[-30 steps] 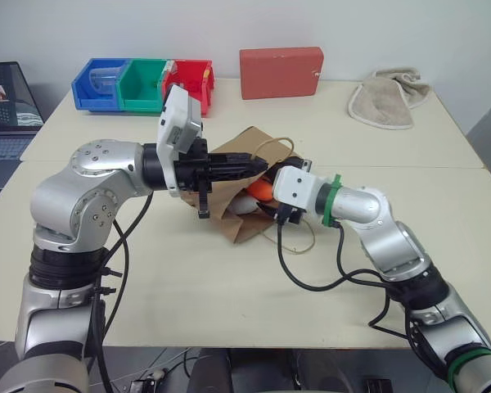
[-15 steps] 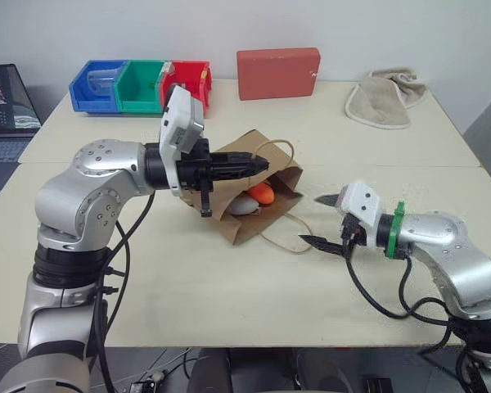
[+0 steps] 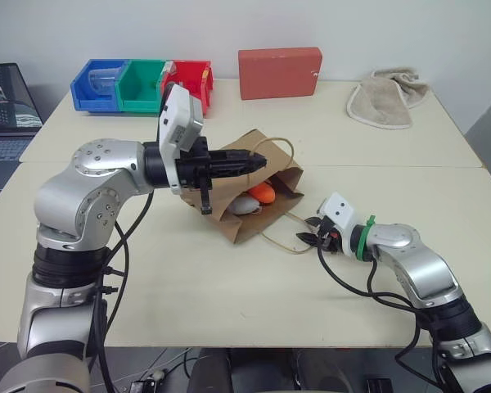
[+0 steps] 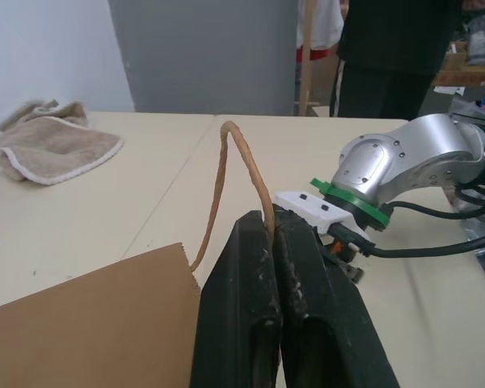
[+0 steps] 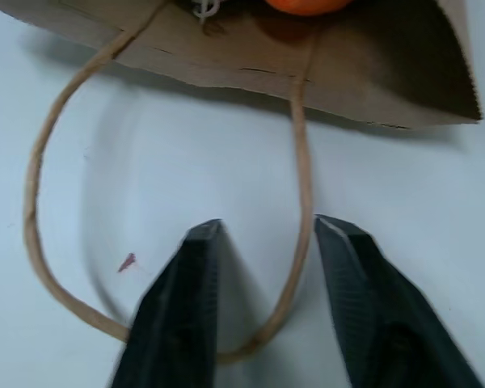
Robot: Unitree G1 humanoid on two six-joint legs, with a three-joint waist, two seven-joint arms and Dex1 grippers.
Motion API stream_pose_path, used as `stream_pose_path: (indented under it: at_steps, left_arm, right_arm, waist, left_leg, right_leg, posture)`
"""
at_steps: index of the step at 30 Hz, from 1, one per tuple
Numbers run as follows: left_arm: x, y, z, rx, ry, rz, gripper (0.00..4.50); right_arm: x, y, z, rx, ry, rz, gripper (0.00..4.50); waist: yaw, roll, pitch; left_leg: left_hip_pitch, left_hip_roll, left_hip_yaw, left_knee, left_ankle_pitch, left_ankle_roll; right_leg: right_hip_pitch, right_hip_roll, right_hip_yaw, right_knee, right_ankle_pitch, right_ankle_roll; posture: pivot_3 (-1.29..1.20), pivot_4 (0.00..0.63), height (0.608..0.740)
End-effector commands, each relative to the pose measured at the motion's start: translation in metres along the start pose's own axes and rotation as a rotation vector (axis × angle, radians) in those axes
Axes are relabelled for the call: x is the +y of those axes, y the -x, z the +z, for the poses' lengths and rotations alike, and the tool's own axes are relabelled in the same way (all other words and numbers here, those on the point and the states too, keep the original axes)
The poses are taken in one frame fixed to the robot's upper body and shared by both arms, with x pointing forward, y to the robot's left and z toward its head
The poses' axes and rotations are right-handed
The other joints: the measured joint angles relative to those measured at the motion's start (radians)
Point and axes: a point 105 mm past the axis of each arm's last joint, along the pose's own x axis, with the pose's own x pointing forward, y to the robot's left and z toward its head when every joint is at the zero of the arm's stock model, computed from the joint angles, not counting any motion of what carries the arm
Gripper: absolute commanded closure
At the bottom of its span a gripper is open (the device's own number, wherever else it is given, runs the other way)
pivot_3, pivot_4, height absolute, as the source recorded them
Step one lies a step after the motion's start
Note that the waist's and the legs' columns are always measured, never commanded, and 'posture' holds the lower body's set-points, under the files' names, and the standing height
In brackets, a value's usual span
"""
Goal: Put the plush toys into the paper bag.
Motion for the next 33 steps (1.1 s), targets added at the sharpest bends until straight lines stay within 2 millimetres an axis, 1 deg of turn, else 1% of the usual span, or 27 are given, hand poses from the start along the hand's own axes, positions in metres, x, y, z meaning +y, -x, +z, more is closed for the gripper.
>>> stream_pose_path:
  at_steps: [1,2,3,5,7,10,12,14,15,16,18,21,23,27,30,32,33]
  left_arm:
    - [0.002,0.007,0.016,-0.027,-0.059,0.028,4.50]
    - [0.003,0.008,0.017,-0.030,-0.062,0.036,4.50]
    - [0.003,0.008,0.017,-0.032,-0.064,0.041,4.50]
    - [0.008,0.010,0.021,-0.038,-0.075,0.064,4.50]
    - [0.015,0.011,0.030,-0.064,-0.085,0.095,4.50]
    - [0.025,0.012,0.041,-0.107,-0.079,0.127,4.50]
    - [0.035,0.011,0.046,-0.127,-0.085,0.168,4.50]
    - [0.043,0.010,0.048,-0.140,-0.088,0.206,4.50]
    - [0.047,0.005,0.047,-0.155,-0.082,0.214,4.50]
    - [0.050,0.002,0.046,-0.166,-0.078,0.217,4.50]
    - [0.052,-0.005,0.041,-0.172,-0.076,0.211,4.50]
    - [0.059,-0.008,0.035,-0.182,-0.072,0.230,4.50]
    - [0.062,-0.009,0.034,-0.185,-0.073,0.240,4.50]
    - [0.066,-0.011,0.022,-0.171,-0.030,0.234,4.50]
    - [0.070,0.000,0.020,-0.144,-0.022,0.250,3.87]
    - [0.073,0.008,0.020,-0.128,-0.036,0.265,3.27]
    - [0.073,0.012,0.020,-0.119,-0.039,0.267,2.93]
  right_arm:
    - [0.002,0.008,0.014,-0.044,0.007,0.021,3.80]
    - [0.001,0.011,0.017,-0.053,0.002,0.022,4.17]
    - [0.000,0.013,0.018,-0.060,-0.002,0.022,4.45]
    - [-0.003,0.022,0.031,-0.109,-0.044,0.032,4.48]
    - [-0.005,0.035,0.040,-0.122,-0.040,0.046,4.48]
    - [-0.008,0.059,0.058,-0.139,-0.033,0.082,4.48]
    - [-0.016,0.078,0.080,-0.184,-0.099,0.111,4.48]
    - [-0.020,0.092,0.099,-0.226,-0.157,0.139,4.48]
    - [-0.026,0.098,0.110,-0.251,-0.180,0.130,4.48]
    - [-0.030,0.101,0.117,-0.266,-0.194,0.123,4.48]
    - [-0.034,0.102,0.127,-0.284,-0.216,0.117,4.48]
    - [-0.038,0.099,0.133,-0.302,-0.243,0.105,4.48]
    - [-0.040,0.097,0.135,-0.306,-0.254,0.099,4.48]
    - [-0.048,0.083,0.135,-0.309,-0.281,0.027,4.48]
    - [-0.050,0.087,0.144,-0.342,-0.258,0.014,3.90]
    - [-0.051,0.093,0.151,-0.364,-0.246,0.009,3.24]
    - [-0.052,0.097,0.155,-0.377,-0.238,0.010,2.84]
  waist:
    - [0.000,0.000,0.000]
    - [0.000,0.000,0.000]
    - [0.000,0.000,0.000]
    - [0.001,0.000,0.000]
    - [0.001,0.000,0.000]
    - [0.004,0.000,0.000]
    - [0.003,0.000,0.000]
    - [0.003,0.001,0.000]
    - [0.004,0.001,0.000]
    - [0.003,0.001,0.000]
    - [0.003,0.000,0.000]
    - [0.002,0.000,0.000]
    - [0.002,0.001,0.000]
    - [-0.001,0.001,0.000]
    - [-0.001,0.001,0.000]
    - [-0.001,0.001,0.001]
    - [-0.001,0.001,0.001]
  left_leg:
    - [0.000,0.000,0.000,0.000,0.000,0.000]
    - [0.000,0.000,0.000,0.000,0.000,0.000]
    - [0.000,0.000,0.000,0.000,0.000,0.000]
    - [0.000,0.000,0.000,0.000,0.000,0.000]
    - [0.000,0.000,0.000,0.000,0.000,0.000]
    - [-0.001,0.000,0.000,0.000,0.000,0.000]
    - [0.000,0.000,0.000,0.000,0.000,0.000]
    - [0.000,0.000,0.000,0.000,0.000,0.000]
    - [0.000,0.000,0.000,0.000,0.000,0.000]
    - [0.000,0.000,-0.001,0.000,0.000,0.000]
    - [0.000,0.000,0.000,0.000,0.000,0.000]
    - [-0.001,0.000,-0.001,-0.001,0.000,0.000]
    - [-0.001,0.000,0.000,-0.001,0.000,0.000]
    - [-0.002,0.000,0.000,-0.002,0.000,0.000]
    - [-0.002,0.000,0.000,-0.002,0.000,0.000]
    - [-0.003,0.000,0.000,-0.002,0.000,0.000]
    - [-0.003,0.000,0.000,-0.002,0.000,0.000]
  right_leg:
    - [0.000,0.000,0.000,0.000,0.000,0.000]
    - [0.000,0.000,0.000,0.000,0.000,0.000]
    - [0.000,0.000,0.000,0.000,0.000,0.000]
    - [0.000,0.000,0.000,0.000,0.000,0.000]
    - [0.000,0.000,0.000,0.000,0.000,0.000]
    - [0.000,0.000,0.000,0.000,0.000,0.000]
    - [0.000,0.000,0.000,-0.001,0.000,0.000]
    - [0.000,0.000,0.000,0.000,0.000,0.000]
    - [0.000,0.000,0.000,0.000,0.000,0.000]
    - [0.000,0.000,-0.001,0.000,0.000,0.000]
    - [0.000,0.000,-0.001,0.000,0.000,0.000]
    - [0.000,0.000,-0.001,-0.001,0.000,0.000]
    - [-0.001,0.000,0.000,-0.001,0.000,0.000]
    - [-0.003,0.000,0.000,-0.001,0.000,0.000]
    - [-0.003,0.000,0.000,-0.001,0.000,0.000]
    - [-0.003,0.000,0.000,-0.001,0.000,0.000]
    - [-0.003,0.000,0.000,-0.001,0.000,0.000]
  posture:
    - [0.00,0.150,0.740]
    - [0.00,0.150,0.740]
    - [0.00,0.150,0.740]
    - [0.00,0.150,0.740]
    - [0.00,0.150,0.740]
    - [0.00,0.150,0.740]
    - [0.00,0.150,0.740]
    - [0.00,0.150,0.740]
    - [0.00,0.150,0.740]
    - [0.00,0.150,0.740]
    - [0.00,0.150,0.740]
    - [0.00,0.150,0.740]
    - [0.00,0.150,0.740]
    - [0.00,0.150,0.740]
    - [0.00,0.150,0.740]
    - [0.00,0.150,0.740]
    - [0.00,0.150,0.740]
